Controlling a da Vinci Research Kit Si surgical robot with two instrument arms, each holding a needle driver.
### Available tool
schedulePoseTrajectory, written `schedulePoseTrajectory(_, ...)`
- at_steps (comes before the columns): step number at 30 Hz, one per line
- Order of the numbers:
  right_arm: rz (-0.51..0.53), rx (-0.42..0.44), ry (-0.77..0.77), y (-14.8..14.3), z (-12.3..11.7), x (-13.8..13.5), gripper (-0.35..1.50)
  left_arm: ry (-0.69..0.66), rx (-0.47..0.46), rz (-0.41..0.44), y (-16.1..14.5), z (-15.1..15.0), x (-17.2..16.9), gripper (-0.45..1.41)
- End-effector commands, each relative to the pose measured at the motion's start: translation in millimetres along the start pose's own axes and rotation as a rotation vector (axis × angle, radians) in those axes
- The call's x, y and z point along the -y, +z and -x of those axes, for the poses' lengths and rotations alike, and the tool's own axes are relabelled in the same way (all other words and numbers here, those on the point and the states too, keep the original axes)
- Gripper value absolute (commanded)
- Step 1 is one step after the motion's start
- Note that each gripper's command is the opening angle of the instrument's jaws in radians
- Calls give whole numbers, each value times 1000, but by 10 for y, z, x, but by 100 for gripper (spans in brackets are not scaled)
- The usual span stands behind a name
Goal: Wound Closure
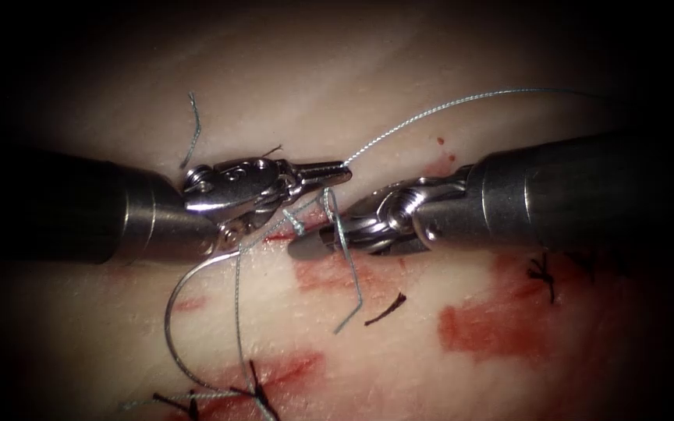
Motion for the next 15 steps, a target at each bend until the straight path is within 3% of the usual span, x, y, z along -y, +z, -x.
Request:
schedulePoseTrajectory(1, 49, 43, 3, 5, -1, -2, -35, 10, -6, -1, 6, 4, 1, -45)
schedulePoseTrajectory(4, 140, 116, -23, -5, 8, -7, -35, 15, -14, 3, 8, 3, 0, -45)
schedulePoseTrajectory(10, 288, 129, -27, -26, 10, 1, -33, 15, -16, 5, 8, 4, -4, -45)
schedulePoseTrajectory(13, 291, 132, -36, -27, 15, 3, 11, 15, -16, 6, 8, 4, -4, -45)
schedulePoseTrajectory(15, 296, 133, -39, -23, 17, 2, 21, 15, -16, 6, 9, 3, -4, -45)
